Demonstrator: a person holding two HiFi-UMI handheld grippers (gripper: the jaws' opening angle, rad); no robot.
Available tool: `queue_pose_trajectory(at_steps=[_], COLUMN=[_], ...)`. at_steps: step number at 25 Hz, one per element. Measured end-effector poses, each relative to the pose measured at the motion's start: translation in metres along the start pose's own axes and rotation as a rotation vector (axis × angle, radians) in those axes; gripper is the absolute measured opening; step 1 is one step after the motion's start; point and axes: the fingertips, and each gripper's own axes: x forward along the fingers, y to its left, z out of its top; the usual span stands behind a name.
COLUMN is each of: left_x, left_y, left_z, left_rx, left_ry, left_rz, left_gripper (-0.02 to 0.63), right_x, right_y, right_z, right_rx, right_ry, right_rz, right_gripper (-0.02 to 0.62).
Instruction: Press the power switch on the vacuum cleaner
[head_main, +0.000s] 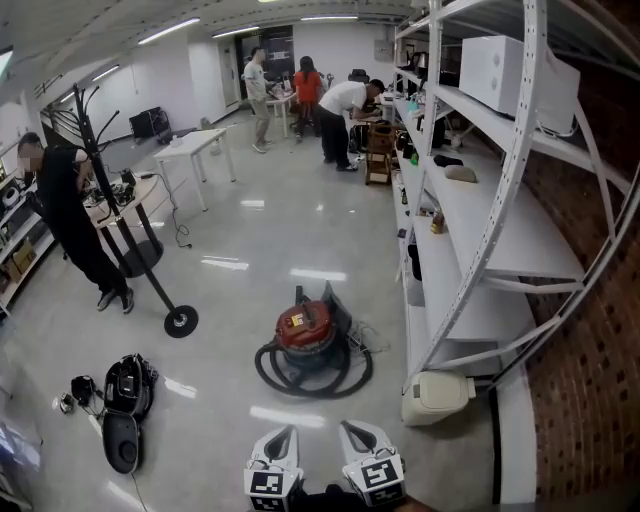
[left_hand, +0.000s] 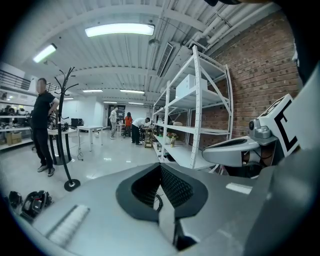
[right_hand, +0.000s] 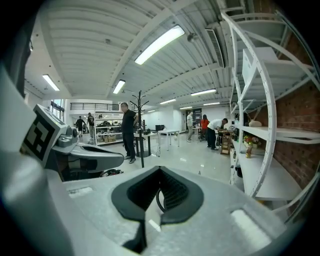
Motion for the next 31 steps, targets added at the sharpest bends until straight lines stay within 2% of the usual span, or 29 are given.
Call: queue_pose_trajectory(at_steps=[3, 9, 12, 17, 23, 27, 31], left_x=[-0.005, -0.008, -0.011, -0.014, -0.020, -0.021, -0.023], left_y=[0.002, 0.003, 0.006, 0.000, 0.002, -0.002, -0.004], left_z=[-0.002, -0.011, -0.022, -0.023, -0.024, -0.024, -0.023], left_rx=[-0.001, -0.006, -0.006, -0.001, -0.007, -0.006, -0.002], left_ry=[-0.001, -0.006, 0.005, 0.000, -0.003, -0.002, -0.005], left_rz=[-0.002, -0.002, 0.007, 0.003, 0.021, 0.025, 0.025], left_gripper=[0.015, 0.015, 0.015, 0.015, 0.015, 0.015, 0.015], right_x=[-0.001, -0.006, -0.009, -0.015, -0.016, -0.017, -0.021], right_y=[0.000, 0.008, 0.003, 0.006, 0.003, 0.006, 0.002], right_z=[-0.004, -0.008, -0.009, -0.006, -0.011, -0.014, -0.011], right_rx=[0.000, -0.002, -0.002, -0.002, -0.003, -0.007, -0.007], right_ry=[-0.011, 0.009, 0.005, 0.009, 0.027, 0.010, -0.001], right_rz=[-0.029, -0.007, -0.033, -0.013, -0.031, -0.004, -0.018], right_gripper=[-0.008, -0.008, -0.008, -0.008, -0.008, -0.008, -0.008])
